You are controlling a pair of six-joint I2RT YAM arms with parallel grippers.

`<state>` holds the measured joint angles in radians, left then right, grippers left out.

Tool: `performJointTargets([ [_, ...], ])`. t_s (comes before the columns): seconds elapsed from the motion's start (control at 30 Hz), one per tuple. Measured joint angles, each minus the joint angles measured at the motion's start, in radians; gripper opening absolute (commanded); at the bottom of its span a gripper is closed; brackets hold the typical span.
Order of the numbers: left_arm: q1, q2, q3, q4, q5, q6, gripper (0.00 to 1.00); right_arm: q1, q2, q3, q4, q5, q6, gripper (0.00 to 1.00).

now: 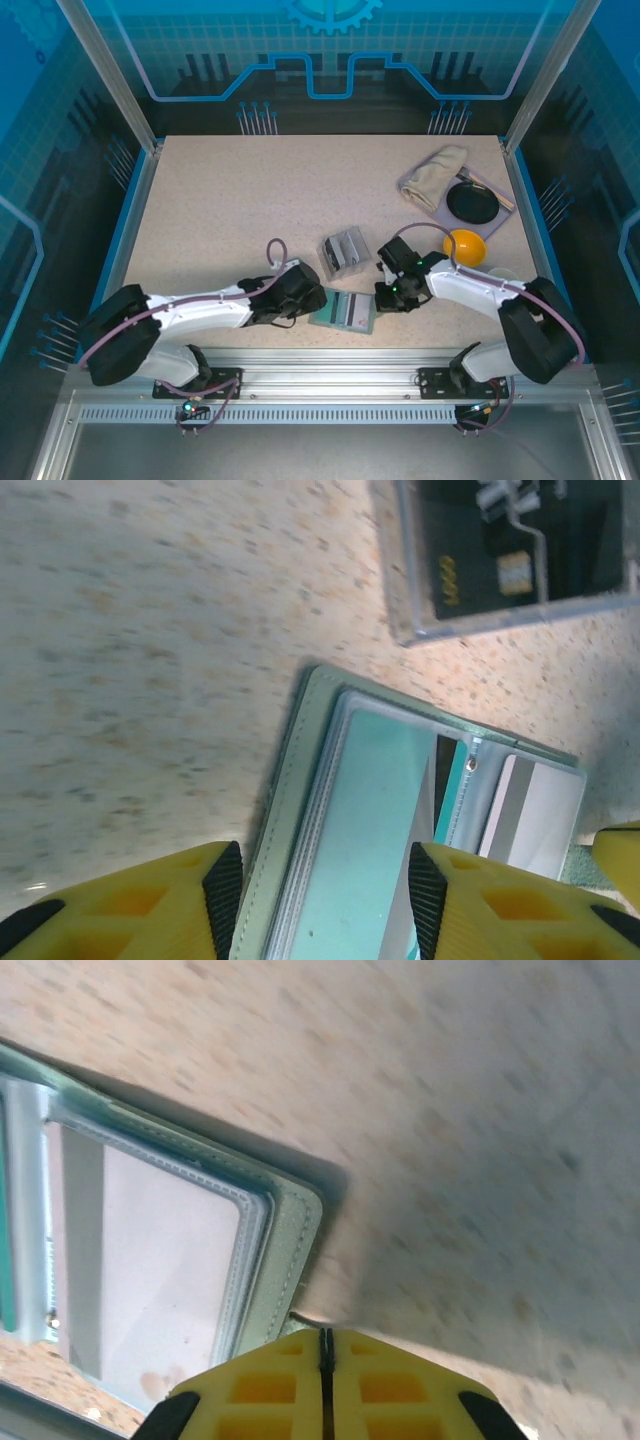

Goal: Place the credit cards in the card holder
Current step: Move the card holder to the bottom-center of the table.

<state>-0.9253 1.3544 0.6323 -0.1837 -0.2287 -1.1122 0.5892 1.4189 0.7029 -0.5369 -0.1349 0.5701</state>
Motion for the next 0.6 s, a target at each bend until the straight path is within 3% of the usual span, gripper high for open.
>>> performJointTargets([
  [0.13, 0.026, -0.068, -0.053, -0.036, -0.023, -0.036, 0.52, 0.0, 0.059, 0.048, 0.062, -0.047, -0.075, 0.08],
  [0.3, 0.077, -0.11, -0.079, -0.068, -0.021, -0.049, 0.53, -0.001, 0.045, 0.064, 0.032, 0.011, -0.1, 0.38],
  [0.4, 0.122, -0.12, -0.079, -0.074, -0.006, -0.037, 0.55, -0.001, -0.016, 0.103, -0.045, 0.069, -0.121, 0.47],
  [0.6, 0.243, -0.142, -0.079, -0.069, 0.064, -0.004, 0.58, 0.012, -0.047, 0.337, -0.109, 0.111, -0.162, 0.41],
])
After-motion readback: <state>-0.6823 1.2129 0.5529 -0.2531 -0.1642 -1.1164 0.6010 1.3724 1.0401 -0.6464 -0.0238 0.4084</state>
